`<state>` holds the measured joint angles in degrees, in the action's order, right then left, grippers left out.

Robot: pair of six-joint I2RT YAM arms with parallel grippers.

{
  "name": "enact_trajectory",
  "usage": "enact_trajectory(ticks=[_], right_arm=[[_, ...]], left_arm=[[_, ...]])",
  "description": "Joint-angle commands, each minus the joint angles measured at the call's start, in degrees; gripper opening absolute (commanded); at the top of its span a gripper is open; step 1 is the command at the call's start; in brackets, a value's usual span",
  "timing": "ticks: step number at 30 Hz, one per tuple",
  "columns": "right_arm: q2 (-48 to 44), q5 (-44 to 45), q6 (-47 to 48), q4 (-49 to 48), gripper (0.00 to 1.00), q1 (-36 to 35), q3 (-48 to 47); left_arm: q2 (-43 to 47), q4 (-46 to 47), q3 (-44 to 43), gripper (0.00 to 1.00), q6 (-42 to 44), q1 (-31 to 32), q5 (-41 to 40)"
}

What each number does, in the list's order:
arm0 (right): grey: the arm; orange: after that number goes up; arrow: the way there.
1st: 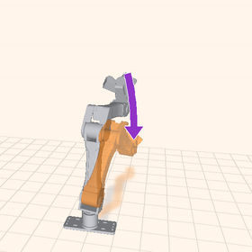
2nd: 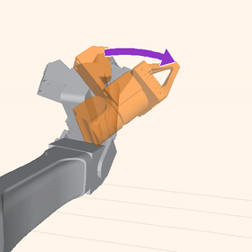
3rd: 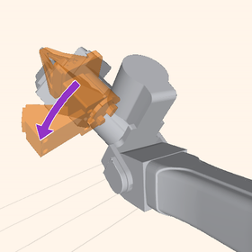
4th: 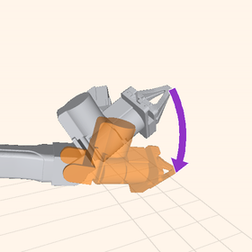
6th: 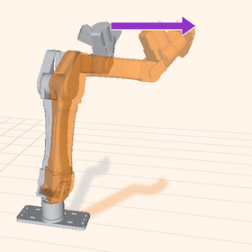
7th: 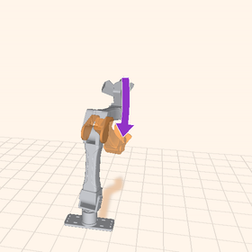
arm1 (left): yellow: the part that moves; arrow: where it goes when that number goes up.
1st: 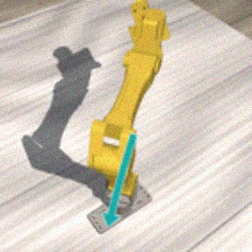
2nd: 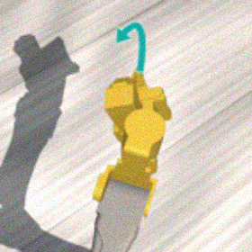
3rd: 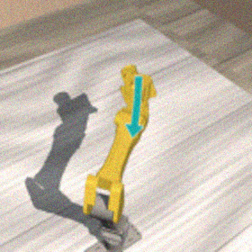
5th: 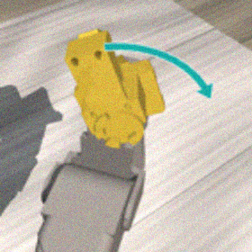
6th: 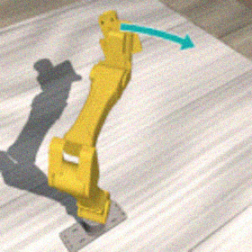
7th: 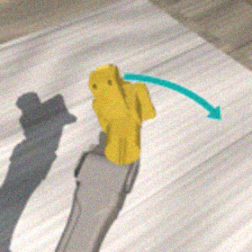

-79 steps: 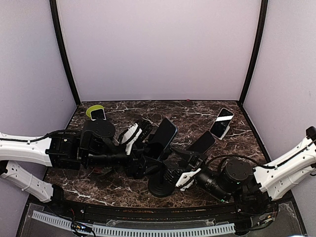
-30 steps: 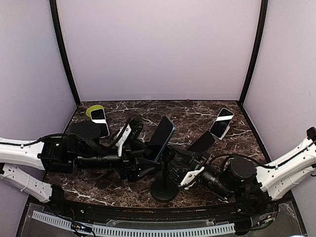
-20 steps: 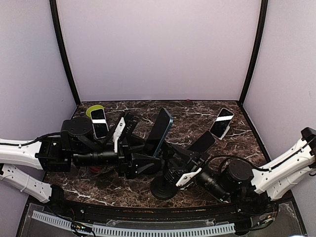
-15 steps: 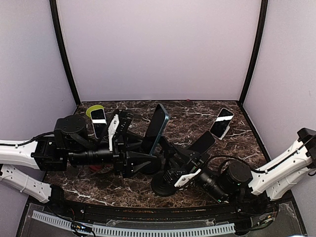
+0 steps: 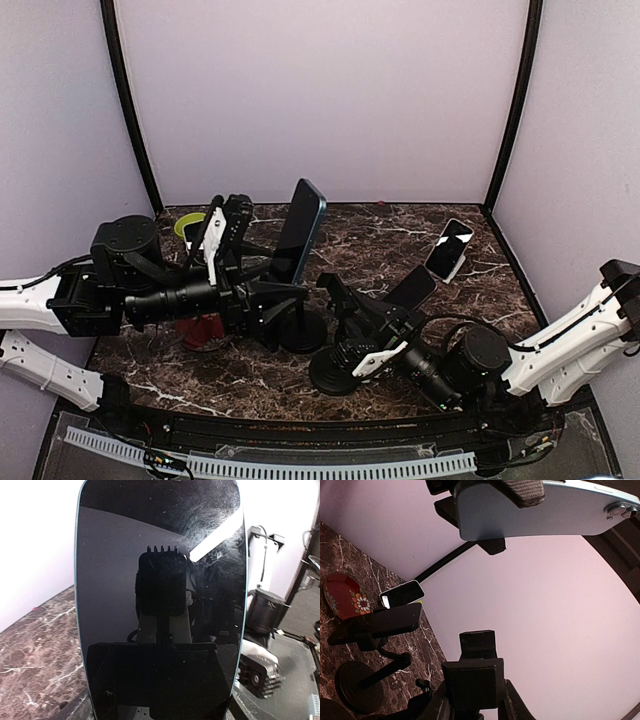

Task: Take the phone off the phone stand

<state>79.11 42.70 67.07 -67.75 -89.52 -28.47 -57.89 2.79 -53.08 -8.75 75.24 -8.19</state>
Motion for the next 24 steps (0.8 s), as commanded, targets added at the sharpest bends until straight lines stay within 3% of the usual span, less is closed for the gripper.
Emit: enact_trajectory(ticks=[1,10,18,24], right_arm=[[-0.36,0.86,1.21,-5.78,0.0,-0.05,0.04],[-0.02,0.96,1.18,-5.53,0.0,0.0,-0.33],[-0.34,1.16,1.29,-5.8,0.0,0.0,-0.81],[-0.85,1.25,1.92,-6.03,0.0,-0.02,-1.07]], left_arm=[[0.24,-4.97,-7.71,0.4,1.01,-2.66,-9.29],[-17.32,-25.99,-29.65,0.37,-0.35,-21.42,-7.3],[-32.34,-33.22,-43.97,0.3,-1.87,-36.31,0.89],[-39.82,-36.33,-43.02,0.3,-3.07,-39.64,3.01]])
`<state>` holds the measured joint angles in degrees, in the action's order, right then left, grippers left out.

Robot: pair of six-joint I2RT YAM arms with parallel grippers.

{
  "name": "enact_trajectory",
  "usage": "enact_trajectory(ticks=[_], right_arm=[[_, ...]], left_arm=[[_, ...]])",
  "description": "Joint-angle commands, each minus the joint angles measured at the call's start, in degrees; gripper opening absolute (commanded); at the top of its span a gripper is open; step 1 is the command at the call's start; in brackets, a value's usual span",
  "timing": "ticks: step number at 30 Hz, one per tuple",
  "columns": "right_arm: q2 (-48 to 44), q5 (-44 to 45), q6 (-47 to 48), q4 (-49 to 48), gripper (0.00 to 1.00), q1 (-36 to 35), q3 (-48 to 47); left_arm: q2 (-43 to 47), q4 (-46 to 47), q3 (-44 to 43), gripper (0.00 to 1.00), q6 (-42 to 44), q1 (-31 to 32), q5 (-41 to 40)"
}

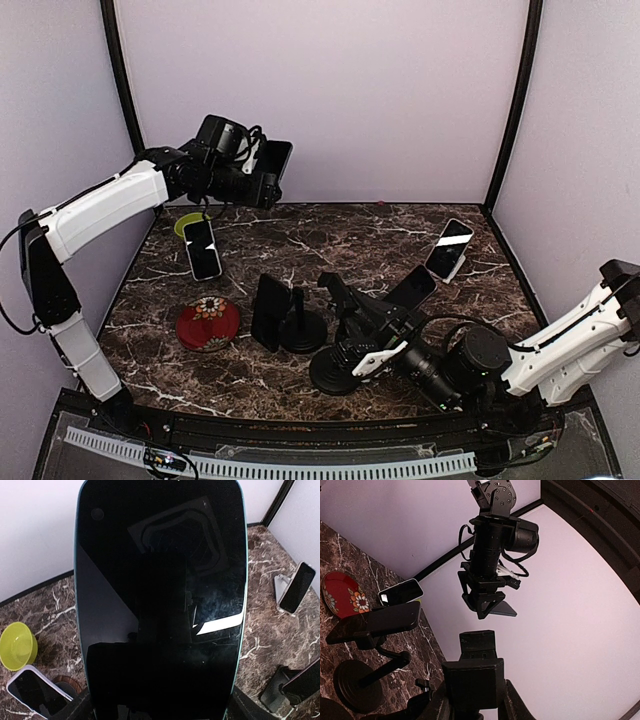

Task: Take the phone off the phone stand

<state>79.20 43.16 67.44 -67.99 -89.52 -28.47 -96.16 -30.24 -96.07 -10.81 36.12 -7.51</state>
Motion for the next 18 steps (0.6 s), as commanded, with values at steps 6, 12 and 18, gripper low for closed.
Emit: enact_trajectory(ticks=[6,12,18], right_arm=[[-1.58,0.84,1.35,-6.06,0.0,-0.09,-0.78],[-1.85,0.9,1.63,-6.31,0.0,-0.13,-0.77],[-1.5,1.0,2.0,-7.11,0.0,-0.13,-1.05]], left_arm=[[-3.13,1.51,9.42,0.28,-2.67,-3.55,3.58],[-5.98,3.7,14.29,0.28,-2.99,-4.51,3.26],[-9.52,6.44,17.31,0.27,-2.78,-5.72,4.3]])
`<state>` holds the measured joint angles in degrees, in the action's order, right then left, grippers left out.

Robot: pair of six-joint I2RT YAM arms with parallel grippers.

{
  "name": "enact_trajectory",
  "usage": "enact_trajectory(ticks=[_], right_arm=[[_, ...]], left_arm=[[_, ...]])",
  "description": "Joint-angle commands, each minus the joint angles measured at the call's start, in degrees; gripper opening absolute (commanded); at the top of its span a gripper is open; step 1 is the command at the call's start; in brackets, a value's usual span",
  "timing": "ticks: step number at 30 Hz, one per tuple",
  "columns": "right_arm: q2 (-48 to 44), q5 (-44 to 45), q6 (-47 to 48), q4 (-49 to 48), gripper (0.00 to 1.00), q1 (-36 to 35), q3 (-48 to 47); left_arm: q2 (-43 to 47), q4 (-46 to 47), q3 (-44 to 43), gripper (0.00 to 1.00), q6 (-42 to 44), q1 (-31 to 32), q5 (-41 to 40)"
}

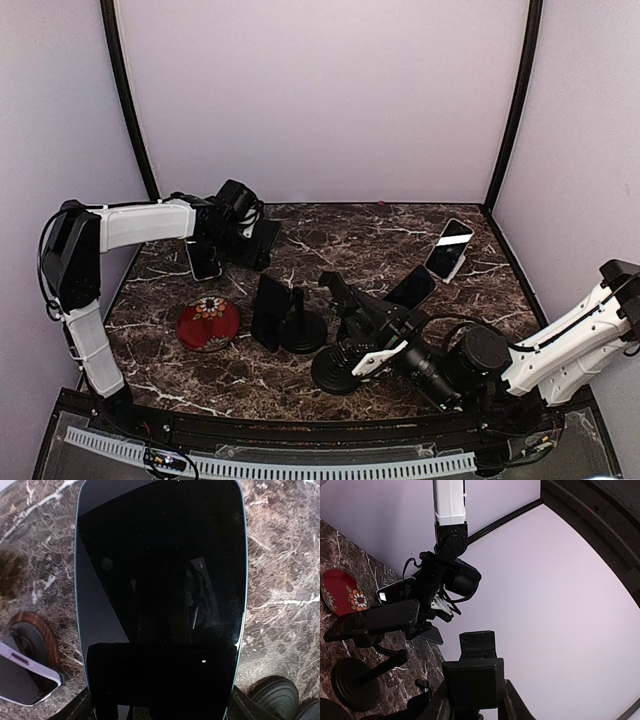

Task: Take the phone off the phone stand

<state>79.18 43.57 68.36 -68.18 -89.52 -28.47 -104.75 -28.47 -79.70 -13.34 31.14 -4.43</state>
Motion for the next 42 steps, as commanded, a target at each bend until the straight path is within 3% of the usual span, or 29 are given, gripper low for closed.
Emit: enact_trajectory(ticks=[1,12,27,39,42], right_arm=[[-1.4,0.6,1.14,-6.99,0.0,-0.11,-1.09],[-1.14,0.64,2.43,-7.64,0.0,-0.13,-2.54],[-1.27,0.23,3.85,-8.93,0.0,-0.09,-3.97],[-3.2,-0.33,5.7,-7.01,0.0,-1.12,-5.64],[-4.22,-0.52,6.72,-5.56,0.0,-1.44,-6.14]], left_arm=[[-1.69,4.77,0.81,0.27,-0.2,-0.91,1.4],[-4.5,2.45,1.74,0.27,-3.82,-1.08,3.63],[-4.15,3.53,7.64,0.34,-7.43,1.14,3.46],[-1.31,3.51,8.69,0.82,-8.13,1.3,4.42],[-0.36,3.04,7.97,0.89,-7.89,1.3,4.41]])
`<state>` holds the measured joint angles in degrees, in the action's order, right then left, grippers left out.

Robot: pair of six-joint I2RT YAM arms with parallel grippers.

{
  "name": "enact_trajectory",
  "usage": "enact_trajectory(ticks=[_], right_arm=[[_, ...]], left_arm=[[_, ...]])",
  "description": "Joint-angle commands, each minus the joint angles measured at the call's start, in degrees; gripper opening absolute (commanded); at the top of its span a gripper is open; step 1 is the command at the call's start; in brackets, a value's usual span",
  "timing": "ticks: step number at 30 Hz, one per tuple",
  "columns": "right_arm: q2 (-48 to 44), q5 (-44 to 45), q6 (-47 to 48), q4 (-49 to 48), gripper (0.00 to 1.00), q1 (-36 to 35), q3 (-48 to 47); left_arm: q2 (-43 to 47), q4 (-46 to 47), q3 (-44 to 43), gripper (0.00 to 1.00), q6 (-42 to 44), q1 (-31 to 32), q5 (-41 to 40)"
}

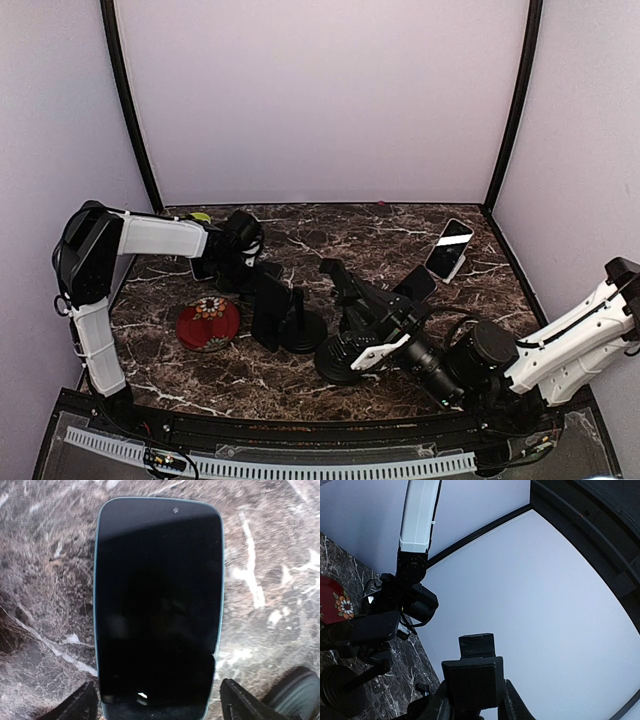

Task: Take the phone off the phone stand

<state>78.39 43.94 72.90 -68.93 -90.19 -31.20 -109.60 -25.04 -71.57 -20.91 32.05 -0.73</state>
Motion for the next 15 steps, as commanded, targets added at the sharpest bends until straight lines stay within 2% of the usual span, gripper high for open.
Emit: enact_trajectory(ticks=[1,4,15], right_arm=[[-3.9,-0.98,2.52,-4.44,0.0,-0.84,-3.6],[-5.19,-1.3,2.94,-2.72,0.0,-0.89,-4.52],[-9.64,-3.35,7.32,2.57,0.0,-1.08,-9.57]], left_arm=[[4.63,-0.51,-0.37,0.91,-0.28,0.38,0.73],[5.0,-0.92,-0.93,0.94,-0.19,0.38,0.81],[8.85,-4.15,-5.99,0.96,1.79,0.36,-2.58]])
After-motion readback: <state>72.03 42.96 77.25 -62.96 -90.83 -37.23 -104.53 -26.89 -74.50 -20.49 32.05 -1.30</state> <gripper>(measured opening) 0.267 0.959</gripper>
